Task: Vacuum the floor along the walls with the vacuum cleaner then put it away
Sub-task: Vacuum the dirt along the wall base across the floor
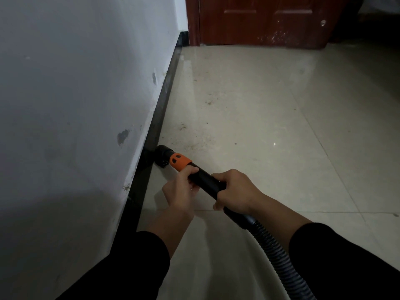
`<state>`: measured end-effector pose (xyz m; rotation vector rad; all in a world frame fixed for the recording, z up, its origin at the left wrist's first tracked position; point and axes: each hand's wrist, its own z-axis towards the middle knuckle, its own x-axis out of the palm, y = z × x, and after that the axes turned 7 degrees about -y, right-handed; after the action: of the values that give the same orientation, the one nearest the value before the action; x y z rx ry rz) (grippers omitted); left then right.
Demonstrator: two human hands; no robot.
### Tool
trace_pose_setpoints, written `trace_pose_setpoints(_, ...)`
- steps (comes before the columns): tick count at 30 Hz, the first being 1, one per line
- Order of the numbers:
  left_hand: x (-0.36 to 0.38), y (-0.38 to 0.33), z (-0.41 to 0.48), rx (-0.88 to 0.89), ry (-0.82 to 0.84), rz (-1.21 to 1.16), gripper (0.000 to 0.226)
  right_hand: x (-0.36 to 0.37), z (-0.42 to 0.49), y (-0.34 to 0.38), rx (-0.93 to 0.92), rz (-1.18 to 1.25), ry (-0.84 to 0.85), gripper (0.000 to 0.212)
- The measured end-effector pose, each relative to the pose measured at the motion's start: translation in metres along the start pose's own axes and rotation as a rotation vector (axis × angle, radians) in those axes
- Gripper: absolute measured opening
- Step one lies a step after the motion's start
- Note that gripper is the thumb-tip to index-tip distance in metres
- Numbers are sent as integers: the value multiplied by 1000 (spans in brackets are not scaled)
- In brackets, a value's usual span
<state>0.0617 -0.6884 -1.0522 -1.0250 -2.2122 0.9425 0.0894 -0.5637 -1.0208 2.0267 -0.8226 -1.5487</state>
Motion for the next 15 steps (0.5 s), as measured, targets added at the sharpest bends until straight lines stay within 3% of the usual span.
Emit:
trace_pose_setpoints(6, -4, -1, 14, -7, 45, 8, 22, 16, 4, 2, -18, 4, -56, 34)
trace_pose_setpoints(15, 0, 1, 12, -18, 113, -14, 10, 16, 2, -2, -25, -19, -121, 34)
